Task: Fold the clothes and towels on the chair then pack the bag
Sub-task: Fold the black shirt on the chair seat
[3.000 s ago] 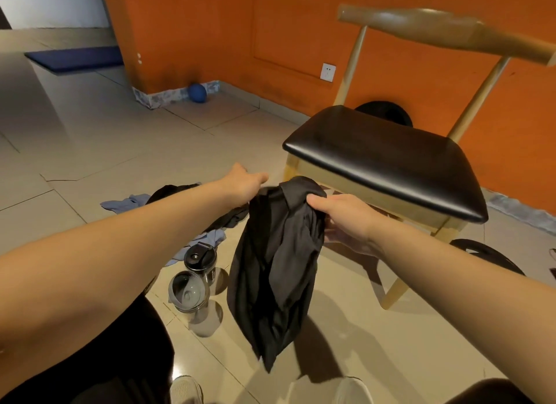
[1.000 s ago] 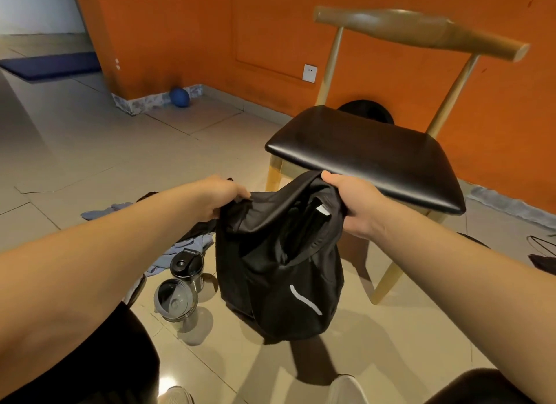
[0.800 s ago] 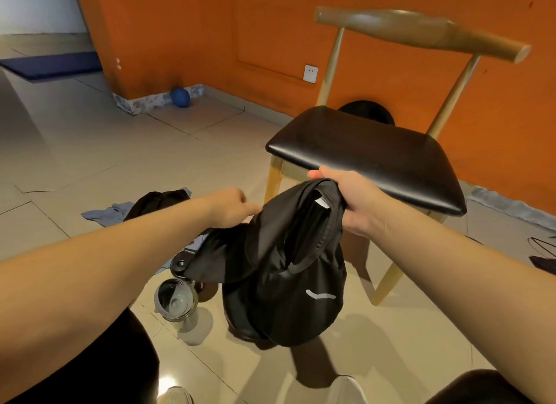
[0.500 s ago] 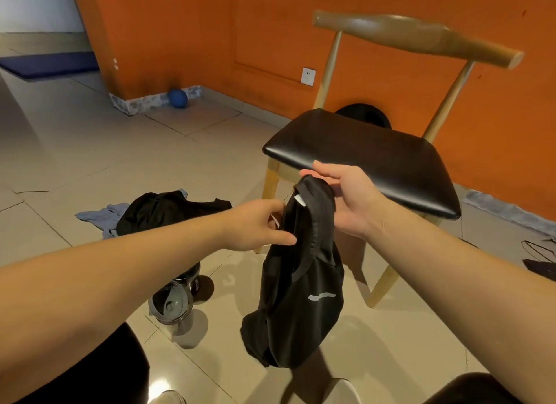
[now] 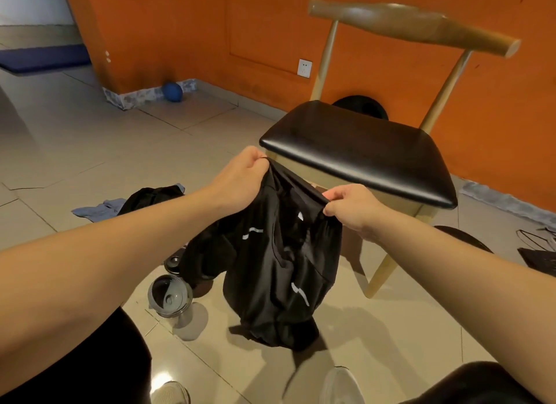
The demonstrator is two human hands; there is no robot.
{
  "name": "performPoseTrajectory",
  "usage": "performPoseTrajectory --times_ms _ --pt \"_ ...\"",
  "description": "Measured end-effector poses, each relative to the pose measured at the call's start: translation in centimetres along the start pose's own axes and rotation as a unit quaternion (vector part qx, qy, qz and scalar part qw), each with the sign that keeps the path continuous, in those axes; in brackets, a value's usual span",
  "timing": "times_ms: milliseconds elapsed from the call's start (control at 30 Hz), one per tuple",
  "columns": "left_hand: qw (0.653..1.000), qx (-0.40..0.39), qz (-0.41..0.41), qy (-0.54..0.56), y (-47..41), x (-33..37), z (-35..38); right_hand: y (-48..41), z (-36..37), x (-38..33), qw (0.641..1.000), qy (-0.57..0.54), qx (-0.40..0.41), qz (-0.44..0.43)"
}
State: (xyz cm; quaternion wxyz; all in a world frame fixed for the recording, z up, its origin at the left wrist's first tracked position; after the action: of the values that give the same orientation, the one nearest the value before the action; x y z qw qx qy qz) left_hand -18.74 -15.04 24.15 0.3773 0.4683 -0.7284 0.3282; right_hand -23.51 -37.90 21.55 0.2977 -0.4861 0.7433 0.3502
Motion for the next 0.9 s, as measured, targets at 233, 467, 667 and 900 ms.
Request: performPoseTrajectory --times_ms 233,467,667,900 --pt "0.999 -0.032 0.016 -0.035 -0.2 0.0 -0.1 -0.5 0.7 1.9 0.988 -0.065 -0.011 0.141" --pt "0.964 -0.111 0.067 -0.234 0.0 -1.1 -1.3 -1.1 0.3 2.3 0.994 -0.040 0.019 0.099" --pt "0.931 -0.247 -0.001 -0.267 -0.1 -2.5 -3.8 -0.9 -2.3 2.3 0.985 0.157 0.042 -0.051" --pt "0.961 -0.134 0.082 -0.226 -0.9 -3.9 -4.5 -0.3 -4.7 3.8 0.985 0.104 -0.016 -0.135"
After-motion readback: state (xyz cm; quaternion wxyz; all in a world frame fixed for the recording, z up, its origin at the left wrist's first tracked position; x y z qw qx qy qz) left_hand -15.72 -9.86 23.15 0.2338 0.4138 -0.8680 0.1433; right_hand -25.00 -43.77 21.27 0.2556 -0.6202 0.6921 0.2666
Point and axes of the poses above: each hand's wrist, its own y-axis away from the middle knuckle, its own z-axis out of the palm, x = y × z, the point moved 1 cm from there along -y, towards the middle knuckle
